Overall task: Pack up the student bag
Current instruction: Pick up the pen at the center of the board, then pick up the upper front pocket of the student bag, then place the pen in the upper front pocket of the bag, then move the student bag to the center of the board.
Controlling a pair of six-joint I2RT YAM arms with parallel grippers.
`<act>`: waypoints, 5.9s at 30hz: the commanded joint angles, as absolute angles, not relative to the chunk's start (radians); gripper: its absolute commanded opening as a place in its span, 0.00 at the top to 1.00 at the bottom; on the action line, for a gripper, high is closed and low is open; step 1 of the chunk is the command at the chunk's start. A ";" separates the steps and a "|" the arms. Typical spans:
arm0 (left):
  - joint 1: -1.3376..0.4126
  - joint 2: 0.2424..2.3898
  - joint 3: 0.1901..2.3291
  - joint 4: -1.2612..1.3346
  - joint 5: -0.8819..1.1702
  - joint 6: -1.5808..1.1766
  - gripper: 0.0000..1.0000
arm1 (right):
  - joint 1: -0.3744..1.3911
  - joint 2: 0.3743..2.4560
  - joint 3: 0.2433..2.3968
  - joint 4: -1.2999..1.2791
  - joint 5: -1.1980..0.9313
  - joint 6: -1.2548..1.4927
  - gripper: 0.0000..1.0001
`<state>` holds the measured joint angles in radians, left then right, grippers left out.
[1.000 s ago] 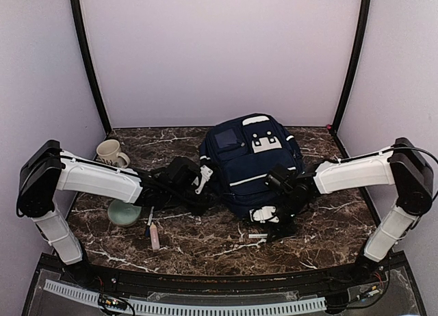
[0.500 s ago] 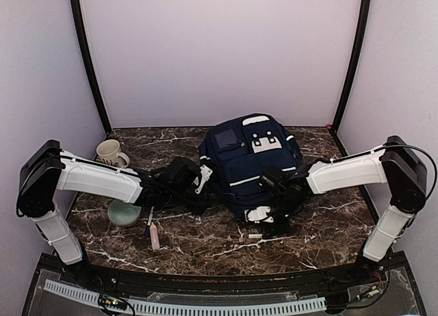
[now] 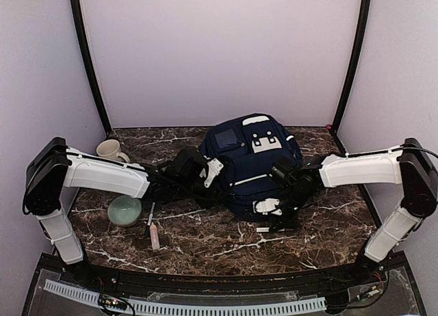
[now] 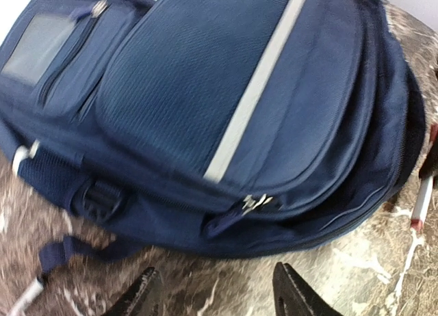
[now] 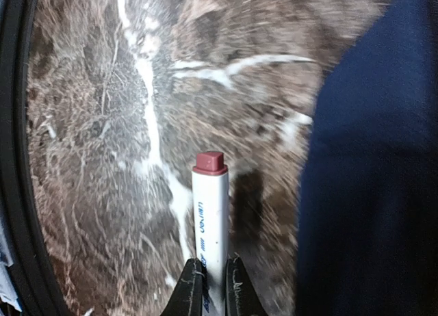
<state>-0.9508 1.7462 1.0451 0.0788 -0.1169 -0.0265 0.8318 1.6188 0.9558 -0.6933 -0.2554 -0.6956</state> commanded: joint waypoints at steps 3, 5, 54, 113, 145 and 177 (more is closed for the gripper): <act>-0.974 1.810 1.158 0.141 -0.041 0.207 0.42 | 0.689 1.446 0.985 -0.822 -0.381 -0.709 0.97; -0.974 1.832 1.195 0.142 -0.054 0.235 0.41 | 0.651 1.401 0.975 -0.835 -0.408 -0.704 0.98; -1.071 2.159 1.592 0.288 -0.468 0.611 0.65 | 0.239 1.276 0.969 -0.829 -0.610 -0.678 0.98; -0.865 2.066 1.830 0.286 0.181 -0.035 1.00 | 0.488 1.448 1.021 -0.236 -0.124 -1.015 0.97; -0.848 2.059 1.761 0.281 0.174 -0.013 1.00 | 0.630 1.291 1.025 -0.601 -0.484 -0.714 0.68; -0.808 2.231 1.794 0.394 0.185 -0.036 1.00 | 0.586 1.395 0.946 -0.397 -0.229 -0.554 0.79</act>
